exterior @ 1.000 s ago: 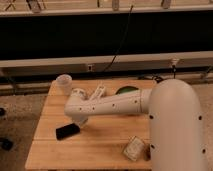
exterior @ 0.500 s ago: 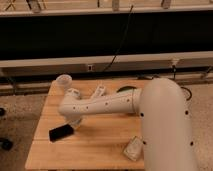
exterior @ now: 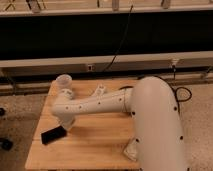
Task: Push the eraser across the table
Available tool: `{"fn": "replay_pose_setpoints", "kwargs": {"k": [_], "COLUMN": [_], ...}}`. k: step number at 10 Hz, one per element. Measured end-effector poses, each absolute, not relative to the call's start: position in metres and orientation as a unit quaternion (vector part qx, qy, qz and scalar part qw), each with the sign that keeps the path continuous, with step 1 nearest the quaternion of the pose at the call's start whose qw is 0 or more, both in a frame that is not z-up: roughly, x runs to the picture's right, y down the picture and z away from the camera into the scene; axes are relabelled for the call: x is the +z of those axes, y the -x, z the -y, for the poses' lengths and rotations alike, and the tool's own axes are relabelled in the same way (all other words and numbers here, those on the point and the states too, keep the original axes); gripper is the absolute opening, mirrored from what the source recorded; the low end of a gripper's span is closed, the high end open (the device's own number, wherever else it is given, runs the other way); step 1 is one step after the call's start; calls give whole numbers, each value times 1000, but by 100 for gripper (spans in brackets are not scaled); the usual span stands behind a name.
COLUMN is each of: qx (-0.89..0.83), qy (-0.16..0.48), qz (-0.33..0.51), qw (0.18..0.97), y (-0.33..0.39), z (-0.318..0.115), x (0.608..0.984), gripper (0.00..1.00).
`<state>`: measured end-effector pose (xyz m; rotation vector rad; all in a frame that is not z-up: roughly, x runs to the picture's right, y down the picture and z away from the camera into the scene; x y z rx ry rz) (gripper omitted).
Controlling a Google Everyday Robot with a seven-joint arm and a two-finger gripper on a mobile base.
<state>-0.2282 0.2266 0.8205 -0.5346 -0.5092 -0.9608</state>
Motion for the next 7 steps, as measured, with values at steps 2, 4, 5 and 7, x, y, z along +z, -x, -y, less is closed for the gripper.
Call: {"fn": "replay_pose_setpoints", "kwargs": {"k": [2,4,5,7], "qx": [-462,-474,-479,-487], "qy": [249,246,245,242], "qz": [249,263,269,277], "qw": [814,803,799,792], "y": [238,254,260,269], "z": [-228,-230,-231,-233], "x": [818,815,814,812], "gripper": [1,1,1,1]}}
